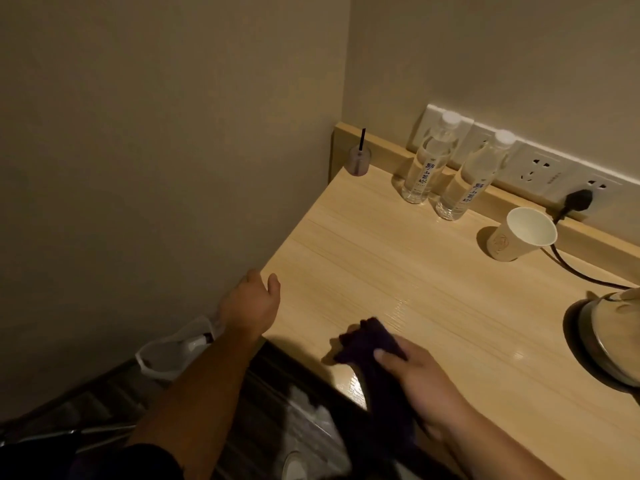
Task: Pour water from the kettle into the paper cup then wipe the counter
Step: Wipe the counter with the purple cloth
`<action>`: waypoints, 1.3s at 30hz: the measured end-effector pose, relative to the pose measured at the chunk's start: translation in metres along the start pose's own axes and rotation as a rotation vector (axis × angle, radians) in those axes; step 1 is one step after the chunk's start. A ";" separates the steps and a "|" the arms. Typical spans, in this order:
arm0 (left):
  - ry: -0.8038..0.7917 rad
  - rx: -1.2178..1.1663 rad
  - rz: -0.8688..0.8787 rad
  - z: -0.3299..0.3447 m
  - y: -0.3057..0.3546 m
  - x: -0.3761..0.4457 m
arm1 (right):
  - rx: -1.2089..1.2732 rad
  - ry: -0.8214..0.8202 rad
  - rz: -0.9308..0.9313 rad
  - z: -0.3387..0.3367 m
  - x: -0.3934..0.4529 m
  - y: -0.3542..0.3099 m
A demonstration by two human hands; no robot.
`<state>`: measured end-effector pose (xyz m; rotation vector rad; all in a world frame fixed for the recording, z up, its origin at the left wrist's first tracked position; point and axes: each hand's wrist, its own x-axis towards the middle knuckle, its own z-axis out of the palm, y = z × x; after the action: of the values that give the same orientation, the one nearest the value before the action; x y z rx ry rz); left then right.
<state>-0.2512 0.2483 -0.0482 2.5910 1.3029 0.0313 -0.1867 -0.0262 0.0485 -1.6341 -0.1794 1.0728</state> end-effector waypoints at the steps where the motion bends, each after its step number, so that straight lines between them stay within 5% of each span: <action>1: -0.005 0.006 -0.006 0.000 0.000 0.000 | 0.198 -0.008 0.108 -0.009 0.012 -0.018; 4: -0.050 0.024 -0.041 0.001 0.002 0.002 | 0.366 0.095 0.084 -0.030 0.067 -0.082; 6: -0.075 0.018 -0.054 0.003 0.000 0.005 | 0.231 0.164 -0.034 -0.035 0.112 -0.119; 11: -0.019 -0.049 -0.029 0.007 -0.004 0.006 | -0.723 0.323 -0.459 -0.021 0.239 -0.153; 15: 0.007 -0.064 -0.021 0.008 -0.004 0.005 | -1.303 0.053 -0.652 0.001 0.299 -0.117; 20: 0.030 -0.086 0.020 0.011 -0.006 0.010 | -1.529 0.063 -0.709 0.003 0.314 -0.100; 29: -0.025 0.024 -0.040 0.013 -0.005 0.011 | -1.365 -0.127 -0.849 0.041 0.146 0.015; 34: 0.013 0.010 -0.004 0.008 -0.005 0.008 | -1.293 -0.184 -0.732 0.069 0.049 0.069; 36: 0.007 0.002 -0.001 0.008 -0.004 0.008 | -1.103 -0.159 -0.666 0.076 0.022 0.071; 39: 0.021 -0.009 0.029 0.009 -0.005 0.005 | -0.485 -0.068 -0.391 0.073 -0.011 0.057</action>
<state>-0.2513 0.2537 -0.0585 2.6084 1.2698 0.0703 -0.2678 -0.0026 0.0092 -1.8829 -0.8220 0.8168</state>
